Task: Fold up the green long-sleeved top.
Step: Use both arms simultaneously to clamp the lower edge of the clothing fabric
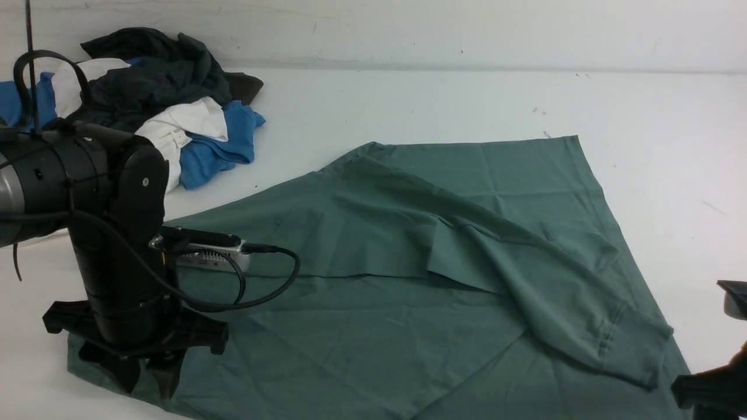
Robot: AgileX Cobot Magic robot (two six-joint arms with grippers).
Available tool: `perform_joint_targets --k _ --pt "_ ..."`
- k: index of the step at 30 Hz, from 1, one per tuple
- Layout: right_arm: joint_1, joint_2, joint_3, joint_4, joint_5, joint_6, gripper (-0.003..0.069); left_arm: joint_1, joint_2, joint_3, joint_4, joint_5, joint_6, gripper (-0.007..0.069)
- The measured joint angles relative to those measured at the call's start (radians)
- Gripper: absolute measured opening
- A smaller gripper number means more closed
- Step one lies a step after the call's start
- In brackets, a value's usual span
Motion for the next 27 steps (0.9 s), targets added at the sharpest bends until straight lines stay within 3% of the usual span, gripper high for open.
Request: perform_joint_targets --k 5,7,12,19,27 --pt "0.001 0.000 0.000 0.008 -0.007 0.000 0.0422 -0.026 -0.066 0.020 -0.057 0.009 -0.004 0.0348" --pt "0.001 0.000 0.000 0.013 -0.010 0.000 0.0422 -0.087 -0.073 0.050 -0.100 0.013 -0.031 0.0354" --pt "0.001 0.000 0.000 0.016 -0.014 0.000 0.0422 -0.187 -0.031 0.103 -0.116 -0.127 -0.176 0.0354" --pt "0.001 0.000 0.000 0.016 -0.016 -0.001 0.0422 -0.198 0.064 0.105 -0.117 -0.229 -0.304 0.0354" --pt "0.001 0.000 0.000 0.018 -0.031 -0.001 0.0422 -0.199 0.137 0.091 -0.117 -0.228 -0.312 0.0352"
